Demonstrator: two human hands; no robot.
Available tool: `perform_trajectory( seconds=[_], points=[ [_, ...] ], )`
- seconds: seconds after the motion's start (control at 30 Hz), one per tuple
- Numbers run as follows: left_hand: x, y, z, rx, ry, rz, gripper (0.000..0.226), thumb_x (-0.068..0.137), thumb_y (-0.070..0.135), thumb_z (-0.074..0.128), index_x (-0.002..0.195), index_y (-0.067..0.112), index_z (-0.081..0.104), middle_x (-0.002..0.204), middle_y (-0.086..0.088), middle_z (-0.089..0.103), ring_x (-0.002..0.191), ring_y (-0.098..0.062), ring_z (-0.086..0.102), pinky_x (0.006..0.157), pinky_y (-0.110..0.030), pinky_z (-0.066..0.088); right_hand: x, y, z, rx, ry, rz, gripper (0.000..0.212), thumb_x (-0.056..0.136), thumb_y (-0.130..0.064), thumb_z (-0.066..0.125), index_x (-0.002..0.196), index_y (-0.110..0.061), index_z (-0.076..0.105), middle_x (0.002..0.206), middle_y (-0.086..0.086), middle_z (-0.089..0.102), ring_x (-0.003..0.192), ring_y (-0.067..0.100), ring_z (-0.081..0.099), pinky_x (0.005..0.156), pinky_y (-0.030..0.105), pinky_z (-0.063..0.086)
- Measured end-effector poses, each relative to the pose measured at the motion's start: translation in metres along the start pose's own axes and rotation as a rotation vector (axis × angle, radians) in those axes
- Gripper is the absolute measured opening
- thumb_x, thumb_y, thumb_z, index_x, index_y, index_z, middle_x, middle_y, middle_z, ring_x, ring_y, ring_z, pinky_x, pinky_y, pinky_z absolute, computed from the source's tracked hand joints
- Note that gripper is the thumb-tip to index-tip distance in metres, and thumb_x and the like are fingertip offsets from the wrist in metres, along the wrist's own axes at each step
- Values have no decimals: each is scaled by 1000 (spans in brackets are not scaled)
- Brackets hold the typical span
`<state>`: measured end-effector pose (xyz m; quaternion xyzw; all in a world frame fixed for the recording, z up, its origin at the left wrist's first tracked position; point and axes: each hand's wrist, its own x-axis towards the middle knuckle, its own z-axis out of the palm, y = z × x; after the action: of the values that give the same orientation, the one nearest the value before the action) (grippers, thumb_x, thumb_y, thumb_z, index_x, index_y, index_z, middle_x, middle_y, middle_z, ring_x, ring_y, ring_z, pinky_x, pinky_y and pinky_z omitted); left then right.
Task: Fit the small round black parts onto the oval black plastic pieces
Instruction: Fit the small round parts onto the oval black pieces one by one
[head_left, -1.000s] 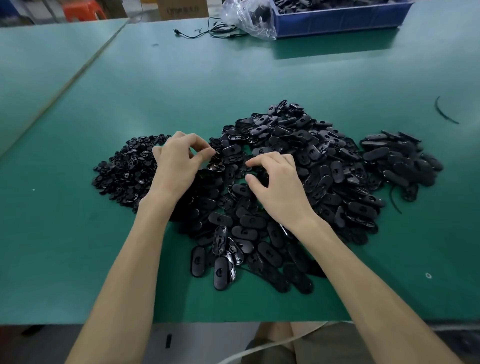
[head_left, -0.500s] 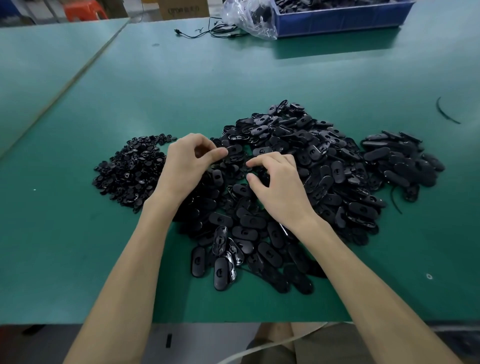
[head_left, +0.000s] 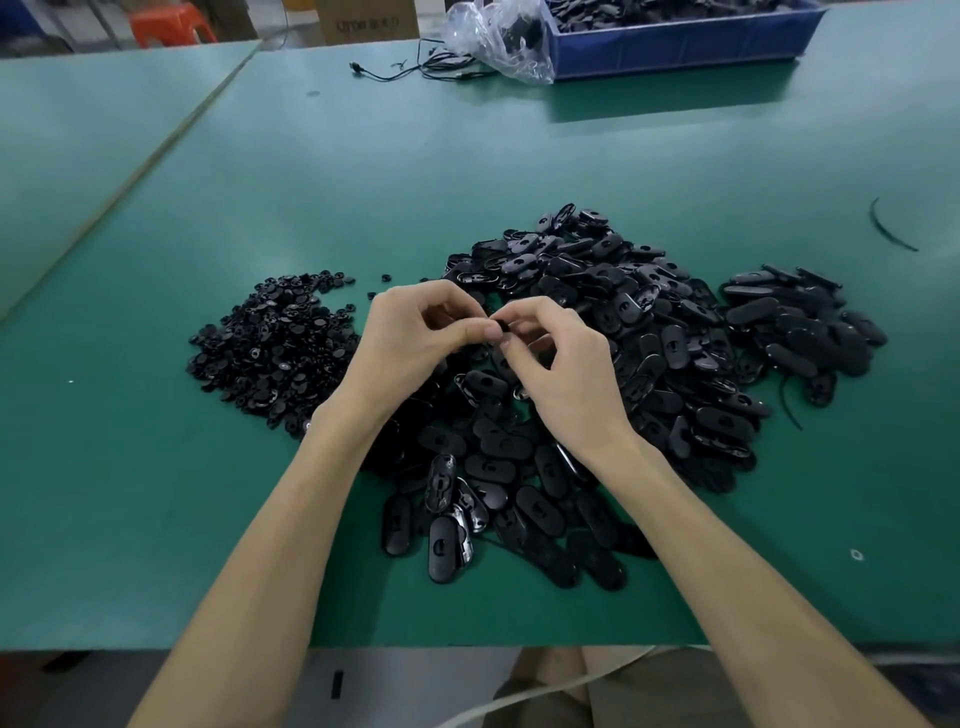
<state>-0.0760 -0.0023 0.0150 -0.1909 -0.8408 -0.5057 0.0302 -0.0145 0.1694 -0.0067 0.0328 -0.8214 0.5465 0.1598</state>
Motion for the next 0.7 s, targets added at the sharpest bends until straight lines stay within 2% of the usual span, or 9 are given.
perform_trajectory(
  seconds=[0.07, 0.13, 0.2, 0.27, 0.33, 0.43, 0.53, 0.63, 0.7],
  points=[
    [1, -2, -5, 149, 87, 10, 26, 93, 43, 72, 92, 17, 77, 82, 1, 73, 68, -5, 61, 64, -15, 45, 1, 0, 0, 31, 11, 39, 16, 99, -12, 68, 111, -22, 71, 93, -5, 71, 96, 21, 66, 81, 49, 59],
    [3, -6, -12, 405, 238, 10, 37, 103, 45, 56, 103, 13, 75, 101, -3, 71, 89, -15, 64, 87, -28, 50, 1, 1, 0, 46, 24, 76, 14, 100, -11, 68, 109, -21, 71, 92, -2, 71, 93, 23, 66, 80, 51, 59],
    [3, -14, -22, 672, 417, -84, 33, 106, 35, 53, 120, 10, 69, 123, -10, 63, 113, -28, 59, 105, -44, 40, 1, 1, 0, 41, 28, 85, 14, 100, -10, 67, 109, -20, 71, 92, -2, 70, 91, 22, 65, 81, 49, 59],
    [3, -22, -30, 837, 457, -300, 40, 106, 31, 52, 136, 5, 56, 147, -20, 45, 140, -37, 38, 115, -52, 23, 1, 0, 0, 43, 17, 91, 14, 100, -10, 67, 109, -20, 71, 92, -2, 69, 89, 21, 65, 80, 49, 60],
    [2, -26, -33, 859, 341, -497, 57, 107, 36, 47, 148, -3, 39, 162, -31, 23, 154, -43, 13, 120, -59, 10, 1, 0, 0, 40, 10, 100, 13, 100, -10, 67, 110, -18, 71, 91, -2, 68, 88, 21, 64, 79, 50, 61],
    [2, -31, -30, 850, 158, -635, 73, 110, 47, 33, 159, -5, 21, 168, -29, 10, 158, -41, 1, 124, -59, -1, 2, 1, 0, 34, 11, 108, 13, 100, -10, 67, 109, -18, 71, 90, -3, 68, 86, 17, 64, 79, 48, 61],
    [4, -35, -24, 842, 124, -525, 58, 111, 37, 35, 153, -3, 37, 167, -23, 23, 155, -38, 16, 124, -54, 9, 1, 1, 1, 24, 16, 107, 13, 100, -10, 67, 108, -19, 71, 89, -5, 68, 84, 12, 63, 80, 46, 60],
    [6, -35, -21, 808, 176, -393, 40, 109, 22, 43, 143, 1, 52, 153, -20, 42, 141, -40, 33, 114, -50, 27, 1, 2, 1, 27, 18, 114, 13, 100, -10, 67, 107, -19, 72, 89, -5, 68, 83, 13, 63, 80, 47, 60],
    [7, -35, -21, 773, 210, -355, 36, 108, 19, 49, 139, 4, 57, 144, -20, 48, 134, -40, 37, 110, -47, 32, 2, 2, 1, 27, 19, 119, 13, 100, -10, 68, 107, -19, 72, 89, -5, 68, 83, 13, 63, 79, 47, 61]
  ],
)
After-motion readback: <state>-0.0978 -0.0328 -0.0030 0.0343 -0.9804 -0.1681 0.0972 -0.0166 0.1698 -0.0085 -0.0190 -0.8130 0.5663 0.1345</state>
